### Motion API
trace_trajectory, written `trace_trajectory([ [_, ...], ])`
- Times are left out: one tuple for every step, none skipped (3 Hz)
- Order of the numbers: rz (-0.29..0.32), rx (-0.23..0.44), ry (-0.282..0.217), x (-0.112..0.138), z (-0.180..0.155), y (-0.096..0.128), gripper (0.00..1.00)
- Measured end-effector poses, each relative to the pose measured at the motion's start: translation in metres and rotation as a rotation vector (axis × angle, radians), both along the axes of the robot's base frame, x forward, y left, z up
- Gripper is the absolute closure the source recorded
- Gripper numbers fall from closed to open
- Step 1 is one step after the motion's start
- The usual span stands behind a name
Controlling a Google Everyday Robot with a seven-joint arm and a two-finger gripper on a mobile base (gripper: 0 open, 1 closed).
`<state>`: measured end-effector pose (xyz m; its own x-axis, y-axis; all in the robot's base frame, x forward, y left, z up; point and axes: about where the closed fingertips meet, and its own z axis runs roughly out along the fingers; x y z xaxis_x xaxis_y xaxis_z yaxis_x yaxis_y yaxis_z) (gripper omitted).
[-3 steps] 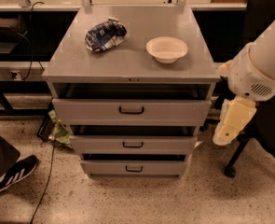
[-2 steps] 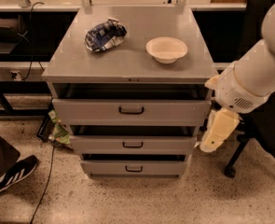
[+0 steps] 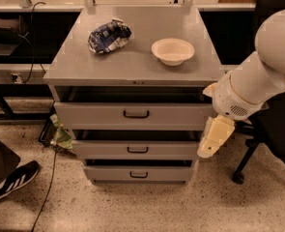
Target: Open top drawer
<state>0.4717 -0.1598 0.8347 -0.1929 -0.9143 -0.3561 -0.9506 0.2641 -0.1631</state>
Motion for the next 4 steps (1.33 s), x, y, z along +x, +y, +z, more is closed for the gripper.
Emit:
trace_trajectory([
  [-0.006, 0.011, 0.027, 0.002, -0.008, -0.001, 0.0],
  [-0.026, 0.021, 0.023, 0.018, -0.022, 0.0, 0.0],
  [-0.049, 0.021, -0.017, 0.041, -0.033, 0.002, 0.0],
  [-0.074, 0.038, -0.065, 0.071, -0.049, 0.007, 0.0],
])
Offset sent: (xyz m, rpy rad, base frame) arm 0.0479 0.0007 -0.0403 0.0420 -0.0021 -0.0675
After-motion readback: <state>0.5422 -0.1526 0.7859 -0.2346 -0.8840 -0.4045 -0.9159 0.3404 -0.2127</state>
